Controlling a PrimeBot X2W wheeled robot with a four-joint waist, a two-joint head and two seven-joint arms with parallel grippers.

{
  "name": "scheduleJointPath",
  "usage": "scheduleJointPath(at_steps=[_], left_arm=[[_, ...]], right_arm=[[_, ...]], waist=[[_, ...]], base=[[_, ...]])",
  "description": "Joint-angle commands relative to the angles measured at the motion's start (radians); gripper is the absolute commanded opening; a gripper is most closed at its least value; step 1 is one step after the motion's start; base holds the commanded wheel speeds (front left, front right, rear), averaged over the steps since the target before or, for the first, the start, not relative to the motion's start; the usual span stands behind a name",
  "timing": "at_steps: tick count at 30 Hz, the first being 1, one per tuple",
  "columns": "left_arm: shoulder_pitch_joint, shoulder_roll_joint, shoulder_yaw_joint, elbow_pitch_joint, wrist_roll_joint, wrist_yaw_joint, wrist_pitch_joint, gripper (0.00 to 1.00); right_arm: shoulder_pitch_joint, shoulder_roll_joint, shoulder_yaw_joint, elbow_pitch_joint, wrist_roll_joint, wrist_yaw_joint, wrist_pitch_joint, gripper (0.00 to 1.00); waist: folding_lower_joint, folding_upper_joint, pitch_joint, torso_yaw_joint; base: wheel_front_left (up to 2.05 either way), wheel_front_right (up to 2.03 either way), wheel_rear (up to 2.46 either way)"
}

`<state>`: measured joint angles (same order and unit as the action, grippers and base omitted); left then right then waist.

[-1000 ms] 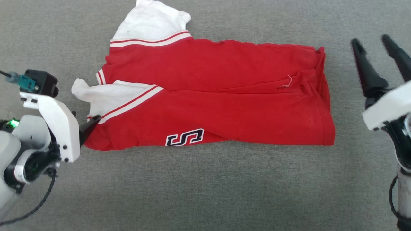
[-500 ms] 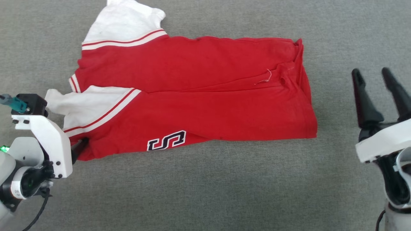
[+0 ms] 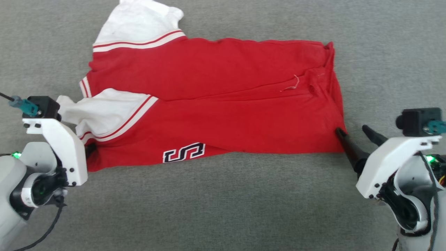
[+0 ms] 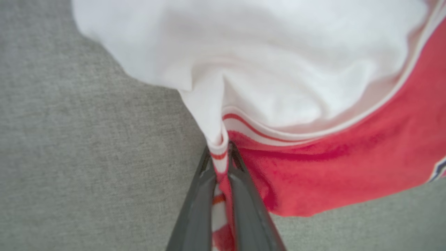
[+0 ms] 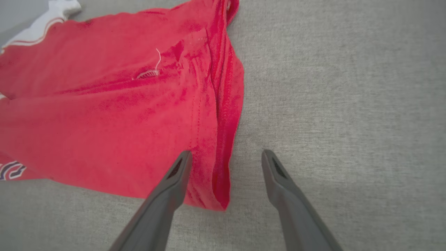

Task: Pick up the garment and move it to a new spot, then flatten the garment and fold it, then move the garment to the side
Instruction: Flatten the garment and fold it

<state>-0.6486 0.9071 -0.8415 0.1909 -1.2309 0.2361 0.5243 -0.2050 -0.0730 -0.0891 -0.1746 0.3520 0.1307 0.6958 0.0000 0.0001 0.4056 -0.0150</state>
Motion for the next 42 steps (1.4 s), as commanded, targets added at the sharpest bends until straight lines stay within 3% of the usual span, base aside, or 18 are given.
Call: scheduleJointPath(at_steps=[1,10,11,12,17,24,37,40,42], left_arm=[[0.02,-0.037,-0.031,0.018,0.005,-0.009,0.008,0.0],[-0.01,-0.093,-0.049,0.038,0.027,-0.046,-0.005,0.0],[-0.013,-0.1,-0.049,0.041,0.03,-0.048,-0.01,0.0],[-0.014,-0.105,-0.047,0.044,0.031,-0.053,-0.015,0.0],[-0.015,-0.111,-0.04,0.052,0.023,-0.061,-0.032,0.0],[0.002,-0.06,-0.013,-0.004,0.008,-0.043,-0.041,0.0],[0.143,0.116,0.037,-0.309,-0.032,0.11,-0.069,0.0],[0.209,0.136,0.042,-0.371,-0.056,0.156,-0.096,0.0],[0.235,0.134,0.039,-0.38,-0.069,0.164,-0.108,0.0]], right_arm=[[-0.021,-0.004,0.005,0.021,-0.009,0.0,0.033,1.0],[-0.074,-0.036,0.063,0.201,-0.043,0.0,0.217,0.98],[-0.076,-0.043,0.072,0.218,-0.04,0.0,0.229,0.26],[-0.081,-0.045,0.068,0.237,-0.038,0.0,0.234,0.0],[-0.108,-0.072,0.065,0.253,-0.026,0.0,0.253,0.0],[-0.138,-0.115,0.031,0.154,0.011,0.0,0.321,0.0],[-0.02,-0.131,-0.055,-0.106,0.027,0.0,0.523,0.0],[0.045,-0.108,-0.088,-0.168,0.033,0.0,0.563,0.0],[0.068,-0.09,-0.099,-0.175,0.031,0.0,0.552,0.0]], waist=[[0.0,-0.0001,0.0,0.019],[0.0,-0.0001,-0.004,0.085],[0.0,-0.0001,-0.005,0.091],[0.0,-0.0001,-0.006,0.095],[0.0,-0.0001,-0.015,0.11],[0.0,-0.0001,-0.043,0.116],[0.0,-0.0001,-0.073,0.114],[0.0,-0.0001,-0.074,0.111],[0.0,-0.0001,-0.072,0.108]], base=[[0.0,0.0,0.0],[0.0,0.0,0.0],[0.0,0.0,0.0],[0.0,0.0,0.0],[0.0,0.0,0.0],[0.0,0.0,0.0],[0.0,0.0,0.0],[0.0,0.0,0.0],[0.0,0.0,0.0]])
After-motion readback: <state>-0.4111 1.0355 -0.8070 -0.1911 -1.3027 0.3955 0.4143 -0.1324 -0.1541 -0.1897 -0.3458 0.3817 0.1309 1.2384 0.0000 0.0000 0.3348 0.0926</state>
